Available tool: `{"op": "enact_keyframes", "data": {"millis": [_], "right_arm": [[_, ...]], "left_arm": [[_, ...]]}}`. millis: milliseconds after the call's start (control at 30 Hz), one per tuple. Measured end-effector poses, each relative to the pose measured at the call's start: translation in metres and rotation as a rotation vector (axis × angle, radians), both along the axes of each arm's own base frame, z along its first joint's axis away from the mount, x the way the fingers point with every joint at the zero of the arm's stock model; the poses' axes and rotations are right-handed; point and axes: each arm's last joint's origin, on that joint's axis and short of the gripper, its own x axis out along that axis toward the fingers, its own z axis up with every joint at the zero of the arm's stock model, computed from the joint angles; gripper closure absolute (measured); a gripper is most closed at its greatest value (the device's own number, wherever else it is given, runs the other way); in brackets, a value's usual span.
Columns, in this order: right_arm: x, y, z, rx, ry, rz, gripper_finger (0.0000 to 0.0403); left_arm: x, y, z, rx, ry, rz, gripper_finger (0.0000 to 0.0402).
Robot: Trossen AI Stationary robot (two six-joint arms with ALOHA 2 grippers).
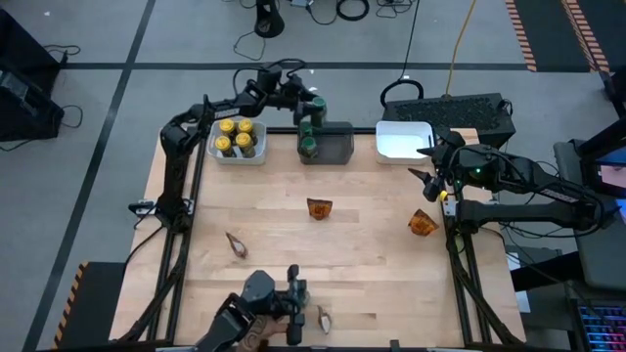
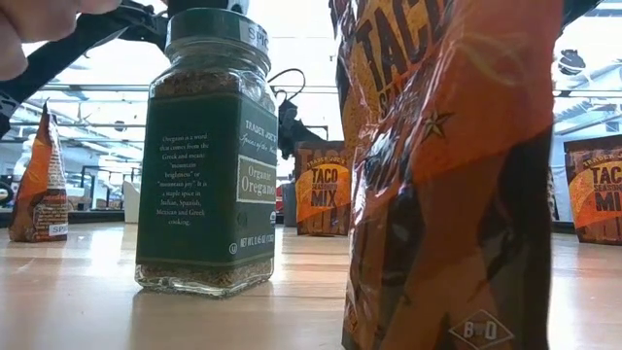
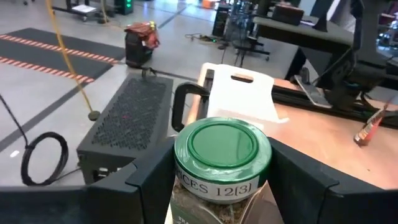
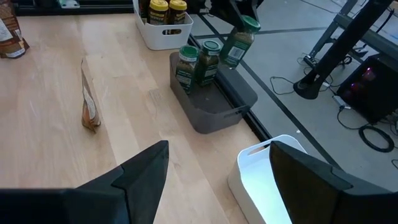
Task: Sort spices by type
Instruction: Put the top green seasoning bottle into the black bin
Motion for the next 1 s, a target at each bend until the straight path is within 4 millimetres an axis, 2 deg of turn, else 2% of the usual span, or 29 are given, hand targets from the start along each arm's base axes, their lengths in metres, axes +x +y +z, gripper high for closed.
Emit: {"op": "enact_keyframes", "data": {"millis": [133,300,433,733,800,1000], "right_arm": [[0.000,0.000,0.000,0.003,-0.002,-0.002,0.0140],[0.000,0.000,0.000,0.001,-0.001,0.000,0.0140],[0.000,0.000,0.000,-0.006,0.004,0.004,0.0140],[0.000,0.000,0.000,-0.004,0.009,0.004,0.0140],[0.000,0.000,-0.001,-0.004,0.013,0.004,0.0140],[-0.002,0.001,-0.004,0.004,0.050,0.004,0.0140]], "left_arm": [[-0.003,0.002,-0.001,-0.017,0.003,-0.001,0.0173],[0.003,-0.003,0.007,-0.059,-0.068,-0.094,0.0173],[0.018,-0.016,0.013,-0.041,-0.109,-0.123,0.0173],[0.059,-0.057,0.008,0.004,-0.050,-0.073,0.0173],[0.067,-0.066,0.008,0.014,-0.037,-0.035,0.0173],[0.084,-0.084,0.001,0.057,0.078,0.281,0.0173]]}}
